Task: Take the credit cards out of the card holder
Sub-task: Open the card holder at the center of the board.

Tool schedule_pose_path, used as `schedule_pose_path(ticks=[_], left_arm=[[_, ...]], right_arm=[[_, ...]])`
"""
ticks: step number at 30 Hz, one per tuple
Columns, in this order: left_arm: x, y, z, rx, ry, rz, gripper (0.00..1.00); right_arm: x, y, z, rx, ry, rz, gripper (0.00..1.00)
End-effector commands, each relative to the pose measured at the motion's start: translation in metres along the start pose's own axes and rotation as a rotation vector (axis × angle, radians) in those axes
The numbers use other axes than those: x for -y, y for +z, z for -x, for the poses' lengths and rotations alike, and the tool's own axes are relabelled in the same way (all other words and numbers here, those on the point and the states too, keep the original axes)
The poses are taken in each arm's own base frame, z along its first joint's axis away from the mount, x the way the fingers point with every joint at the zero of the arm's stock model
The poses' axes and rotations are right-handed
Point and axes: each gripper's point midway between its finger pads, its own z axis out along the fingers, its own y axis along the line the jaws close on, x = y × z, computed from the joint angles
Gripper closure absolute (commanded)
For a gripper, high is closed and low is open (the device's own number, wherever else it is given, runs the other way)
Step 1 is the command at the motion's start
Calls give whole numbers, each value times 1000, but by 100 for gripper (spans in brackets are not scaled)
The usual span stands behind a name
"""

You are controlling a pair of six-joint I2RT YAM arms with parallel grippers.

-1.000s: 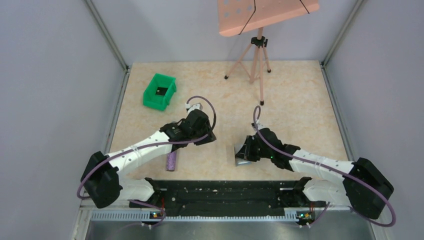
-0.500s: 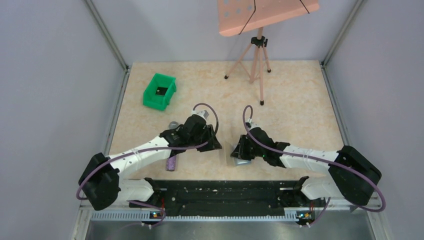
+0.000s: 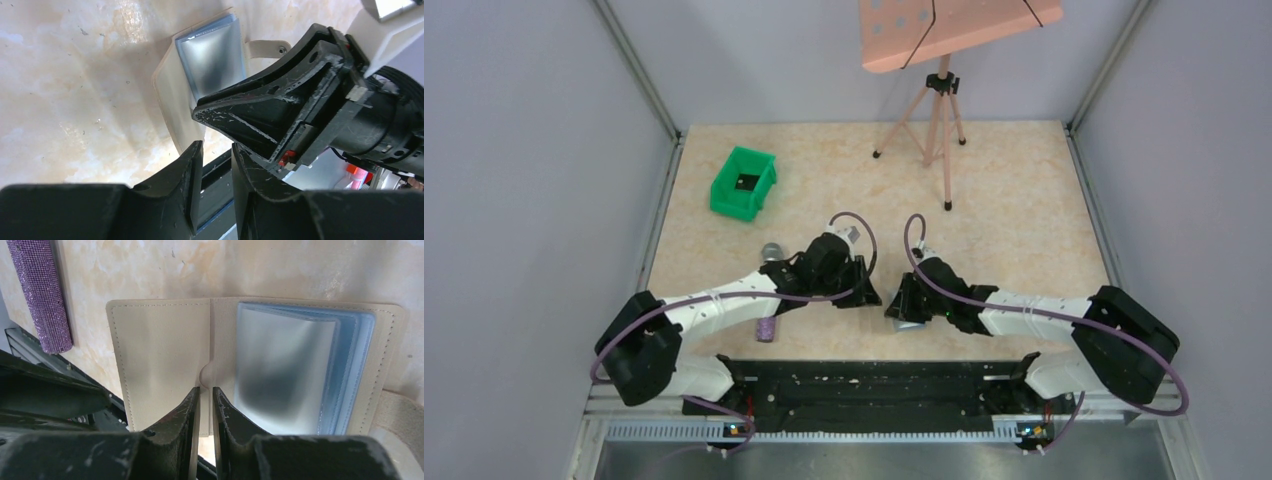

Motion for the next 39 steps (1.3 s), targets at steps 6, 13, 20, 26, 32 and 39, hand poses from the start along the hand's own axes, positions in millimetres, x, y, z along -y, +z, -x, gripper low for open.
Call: schedule_pose_path(ticks=[6, 13, 20, 26, 32, 39], left_arm=[[-17, 26, -3, 3, -3, 69, 70], [-41, 34, -11, -9, 8, 140, 72], [-56, 41, -18, -29, 6, 183, 73], [-61, 42, -19, -23, 7, 204, 73], [-68, 43, -22, -25, 6, 223, 73], [-63, 41, -21, -22, 8, 211, 73]], right_arm=[[-8, -12, 22, 69, -79, -38, 79], [10, -29, 31, 74, -72, -20, 68], [14, -35, 36, 84, -58, 17, 63], [25, -31, 28, 62, -47, -16, 53], [31, -35, 30, 80, -57, -39, 49], [33, -37, 36, 88, -65, -47, 46]])
